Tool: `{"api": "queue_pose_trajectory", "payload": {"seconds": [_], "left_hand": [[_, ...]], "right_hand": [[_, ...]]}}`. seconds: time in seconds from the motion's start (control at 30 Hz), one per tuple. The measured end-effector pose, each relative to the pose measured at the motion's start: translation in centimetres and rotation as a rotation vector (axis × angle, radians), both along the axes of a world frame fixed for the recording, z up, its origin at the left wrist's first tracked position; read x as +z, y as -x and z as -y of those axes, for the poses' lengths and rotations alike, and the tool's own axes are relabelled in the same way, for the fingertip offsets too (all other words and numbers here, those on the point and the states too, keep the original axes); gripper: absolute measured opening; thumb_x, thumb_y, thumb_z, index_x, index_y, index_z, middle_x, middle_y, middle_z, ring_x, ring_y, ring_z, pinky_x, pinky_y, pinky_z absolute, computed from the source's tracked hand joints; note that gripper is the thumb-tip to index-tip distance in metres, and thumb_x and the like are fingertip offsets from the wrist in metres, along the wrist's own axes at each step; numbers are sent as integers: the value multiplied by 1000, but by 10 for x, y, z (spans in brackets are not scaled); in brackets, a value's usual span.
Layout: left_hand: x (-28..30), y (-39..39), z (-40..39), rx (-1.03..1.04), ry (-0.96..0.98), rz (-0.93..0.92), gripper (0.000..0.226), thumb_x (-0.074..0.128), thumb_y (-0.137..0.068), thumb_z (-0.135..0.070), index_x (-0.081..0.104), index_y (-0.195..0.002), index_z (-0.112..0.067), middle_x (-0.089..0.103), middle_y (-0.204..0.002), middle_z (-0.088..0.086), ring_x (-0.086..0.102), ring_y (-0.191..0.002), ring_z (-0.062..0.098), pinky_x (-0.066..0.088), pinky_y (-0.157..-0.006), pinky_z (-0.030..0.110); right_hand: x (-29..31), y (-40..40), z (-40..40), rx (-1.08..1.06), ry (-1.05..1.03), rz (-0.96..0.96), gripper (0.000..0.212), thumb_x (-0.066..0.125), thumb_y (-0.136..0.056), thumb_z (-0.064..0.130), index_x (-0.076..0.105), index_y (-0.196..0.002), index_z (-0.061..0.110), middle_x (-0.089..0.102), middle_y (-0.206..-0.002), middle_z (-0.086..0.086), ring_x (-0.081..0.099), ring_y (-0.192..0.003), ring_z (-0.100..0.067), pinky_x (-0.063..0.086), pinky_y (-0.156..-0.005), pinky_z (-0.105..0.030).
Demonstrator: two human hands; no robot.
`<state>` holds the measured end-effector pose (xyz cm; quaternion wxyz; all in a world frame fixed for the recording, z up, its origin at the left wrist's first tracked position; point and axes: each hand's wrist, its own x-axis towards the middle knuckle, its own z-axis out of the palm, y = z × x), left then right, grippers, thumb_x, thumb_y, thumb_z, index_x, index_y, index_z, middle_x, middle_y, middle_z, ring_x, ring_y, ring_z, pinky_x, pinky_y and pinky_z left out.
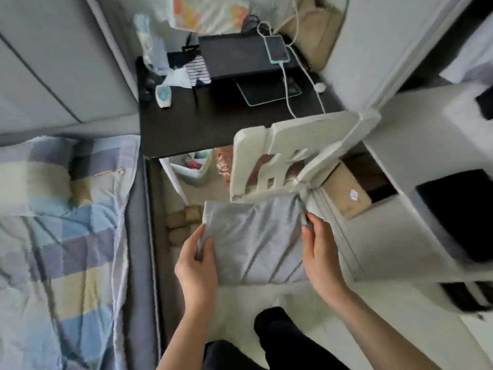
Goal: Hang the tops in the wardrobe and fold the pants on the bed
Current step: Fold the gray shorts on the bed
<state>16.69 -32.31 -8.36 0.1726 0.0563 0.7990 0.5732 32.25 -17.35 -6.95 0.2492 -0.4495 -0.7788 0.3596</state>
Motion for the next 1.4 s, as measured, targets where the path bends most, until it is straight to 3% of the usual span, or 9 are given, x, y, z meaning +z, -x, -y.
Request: {"api": "queue_pose_trajectory", "payload": {"seconds": [0.13,0.27,0.4,0.63,0.77,0.93,1.2,1.33,1.4], "left_hand": [[0,-56,-96,-149,-25,31,28,63,-94,-23,65,-117,-37,63,-90,-27,58,-85,-17,45,-80,13],[5,-96,-170,-292,-43,48,26,63,-94,-21,67,-115,-35,64,-97,-26,59,-90,-10,44,-80,14],[6,-126,-234,-439,-35,28,24,61,-94,-17,66,-109,-35,62,-95,-29,56,-83,-21,40,-66,-3],[-13,-170,-353,-681,0,86,24,60,-94,-16,68,-103,-37,63,-93,-30,57,-88,-10,40,-75,10],[-24,-198,-424,-825,-6,136,24,59,-94,-13,70,-103,-32,66,-96,-24,61,-90,-3,41,-76,10],[-32,-241,-539,-1080,-25,100,25,57,-90,-5,72,-108,-15,71,-99,-6,63,-88,4,42,-71,2],[-61,-333,-682,-1487,-114,158,36,52,-95,0,61,-130,-8,64,-126,4,58,-115,13,44,-98,15],[-104,-356,-692,-1929,101,12,72,57,-86,7,31,-151,-10,39,-151,7,37,-139,21,30,-112,26],[-120,-361,-692,-1853,160,41,74,63,-86,0,29,-151,-10,41,-149,7,40,-136,23,33,-111,30]], "right_hand": [[3,-74,-73,-180,-60,57,34,45,-98,18,54,-126,2,58,-109,-11,53,-91,-7,39,-75,-14],[3,-134,-116,-356,-10,68,32,39,-101,21,53,-127,9,55,-110,-3,50,-87,3,36,-72,-7],[-2,-178,-144,-572,98,-5,31,38,-102,17,53,-128,9,56,-117,-2,50,-101,-8,38,-86,-21],[-9,-234,-195,-888,103,-42,26,40,-102,15,57,-121,13,58,-105,6,55,-95,-13,38,-72,-12],[-14,-258,-238,-1039,119,-9,28,41,-101,16,56,-123,8,63,-110,-7,57,-98,-25,42,-80,-31],[-24,-292,-307,-1270,159,-11,28,40,-101,15,55,-125,8,63,-113,-13,58,-98,-28,38,-77,-30],[-45,-343,-400,-1712,-32,-21,15,51,-87,-4,62,-97,-6,65,-90,-26,59,-86,-40,24,-62,-21],[-88,-356,-409,-1742,154,7,29,45,-94,3,58,-119,-1,62,-113,-26,55,-105,-41,36,-77,-30],[-102,-358,-412,-1732,269,45,35,42,-99,15,49,-130,0,57,-122,-31,52,-110,-45,38,-84,-37]]}}
